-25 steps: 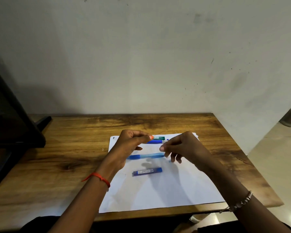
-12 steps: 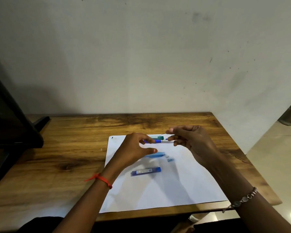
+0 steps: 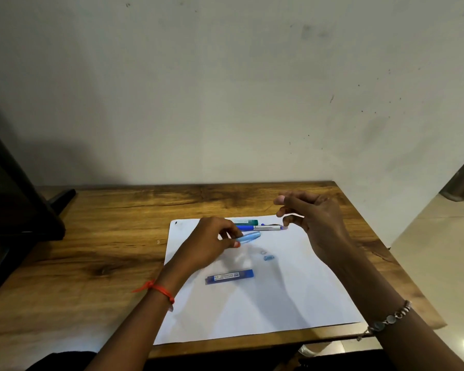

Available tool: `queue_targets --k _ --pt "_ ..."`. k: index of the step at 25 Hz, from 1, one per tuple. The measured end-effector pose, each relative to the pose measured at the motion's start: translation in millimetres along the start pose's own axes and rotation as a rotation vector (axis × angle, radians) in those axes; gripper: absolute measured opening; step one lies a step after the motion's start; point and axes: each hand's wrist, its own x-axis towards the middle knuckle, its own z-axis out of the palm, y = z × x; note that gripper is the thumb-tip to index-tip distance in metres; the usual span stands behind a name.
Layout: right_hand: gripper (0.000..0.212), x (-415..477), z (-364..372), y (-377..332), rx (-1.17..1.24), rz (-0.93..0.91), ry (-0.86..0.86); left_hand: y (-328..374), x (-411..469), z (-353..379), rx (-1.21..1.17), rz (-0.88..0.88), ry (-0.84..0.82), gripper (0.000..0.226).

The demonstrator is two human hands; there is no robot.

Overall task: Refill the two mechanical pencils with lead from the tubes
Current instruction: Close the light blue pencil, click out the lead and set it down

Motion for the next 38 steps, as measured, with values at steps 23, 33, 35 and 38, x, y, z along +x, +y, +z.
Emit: queue_targets --k 23,33,35,38 --pt "0.012 -50 31 -31 -0.335 -0.91 0.023 28 -19 -32 -0.649 0.202 0.174 0.026" --pt "0.015 -44 29 -25 -0.381 -0.886 -0.021 29 -19 -30 -0.655 0.212 0.133 0.026" --pt "0.017 -41 29 -23 -0.425 -0.9 -0.043 28 -19 -29 -0.65 0.204 0.122 0.028" --pt "0.022 -37 27 -21 -0.45 -0.869 -0.065 28 -18 -28 -0.637 0.189 0.115 0.026"
